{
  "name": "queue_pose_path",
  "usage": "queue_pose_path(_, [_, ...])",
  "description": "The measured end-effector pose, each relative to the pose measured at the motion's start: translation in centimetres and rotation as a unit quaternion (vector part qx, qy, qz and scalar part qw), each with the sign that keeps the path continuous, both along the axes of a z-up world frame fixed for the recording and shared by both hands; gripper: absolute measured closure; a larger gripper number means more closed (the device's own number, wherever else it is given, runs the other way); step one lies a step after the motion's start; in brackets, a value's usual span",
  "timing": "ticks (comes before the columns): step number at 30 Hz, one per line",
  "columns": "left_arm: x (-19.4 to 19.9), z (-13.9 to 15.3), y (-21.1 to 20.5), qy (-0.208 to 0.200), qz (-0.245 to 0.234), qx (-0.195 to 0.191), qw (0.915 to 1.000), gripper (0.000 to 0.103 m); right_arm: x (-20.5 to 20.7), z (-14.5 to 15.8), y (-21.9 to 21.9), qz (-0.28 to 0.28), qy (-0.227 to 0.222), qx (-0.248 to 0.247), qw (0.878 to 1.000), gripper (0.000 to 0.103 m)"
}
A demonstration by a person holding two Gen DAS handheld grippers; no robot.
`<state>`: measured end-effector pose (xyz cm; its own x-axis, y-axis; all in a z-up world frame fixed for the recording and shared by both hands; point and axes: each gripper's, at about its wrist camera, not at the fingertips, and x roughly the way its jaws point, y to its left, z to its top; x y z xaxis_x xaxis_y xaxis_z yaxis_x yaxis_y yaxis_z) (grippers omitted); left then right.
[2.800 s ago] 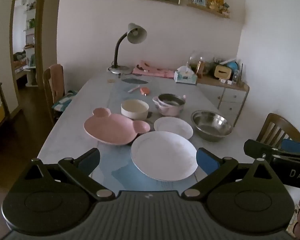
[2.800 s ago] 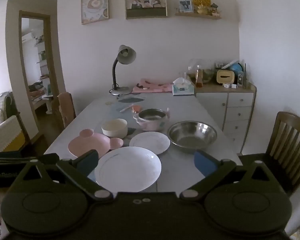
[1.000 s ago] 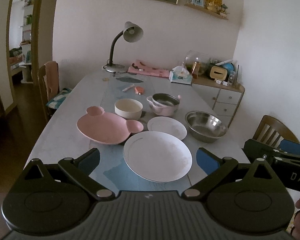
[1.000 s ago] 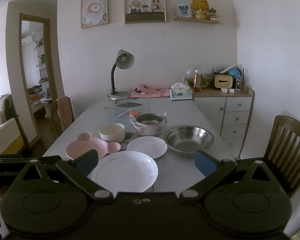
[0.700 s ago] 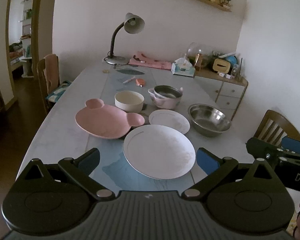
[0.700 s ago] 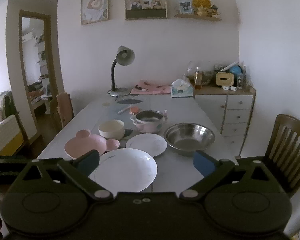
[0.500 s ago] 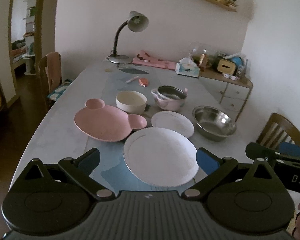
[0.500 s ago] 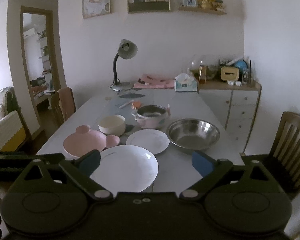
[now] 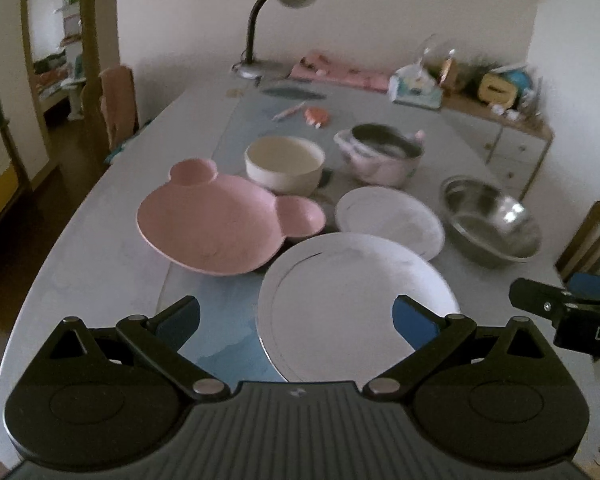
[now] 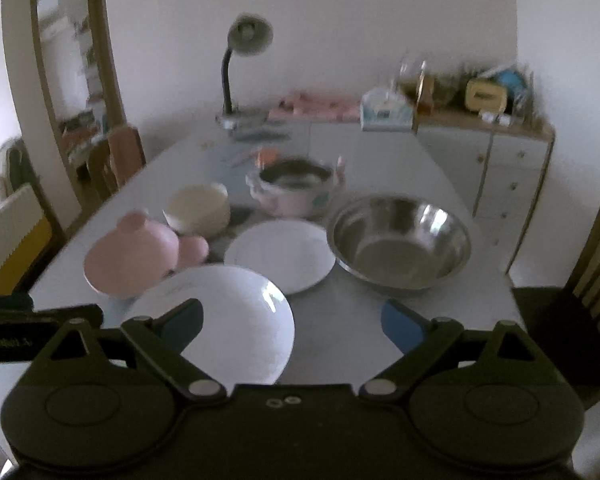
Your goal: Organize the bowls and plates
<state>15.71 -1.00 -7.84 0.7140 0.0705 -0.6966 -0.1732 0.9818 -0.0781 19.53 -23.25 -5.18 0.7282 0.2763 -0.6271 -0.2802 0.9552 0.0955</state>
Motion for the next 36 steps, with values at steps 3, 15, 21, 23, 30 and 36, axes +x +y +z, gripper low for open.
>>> queue_pose_path(3, [2.0,-1.7,0.7,0.026,0.001,-0.01,0.9996,0.001,2.3,-1.9,0.1,0.013,0.035,-0.007,0.999,0.018])
queue_pose_path(15, [6.7,-6.7,2.5,0.101,0.021,-0.019,0.9945,0.046,8.2,-7.3,0.9,0.035,0.145,-0.013,0.989,0.053])
queue_pose_path(21, [7.5,-7.1,3.0,0.118,0.024,-0.044,0.9917,0.07,9.2,-7.8,1.0,0.04,0.168,0.005,0.985,0.072])
queue_pose_path(23, [7.5,-7.4,3.2,0.124,0.027,-0.05,0.9906,0.072,9.3,-7.9,1.1,0.044,0.174,0.01,0.984,0.077])
queue_pose_path(30, [7.3,-7.6,3.6,0.132,0.027,-0.063,0.9889,0.085,9.5,-8.2,1.4,0.046,0.187,0.021,0.981,0.091])
queue_pose_path(36, [7.0,-7.6,4.0,0.134,0.028,-0.068,0.9883,0.088,9.7,-8.3,1.2,0.027,0.202,0.039,0.978,0.092])
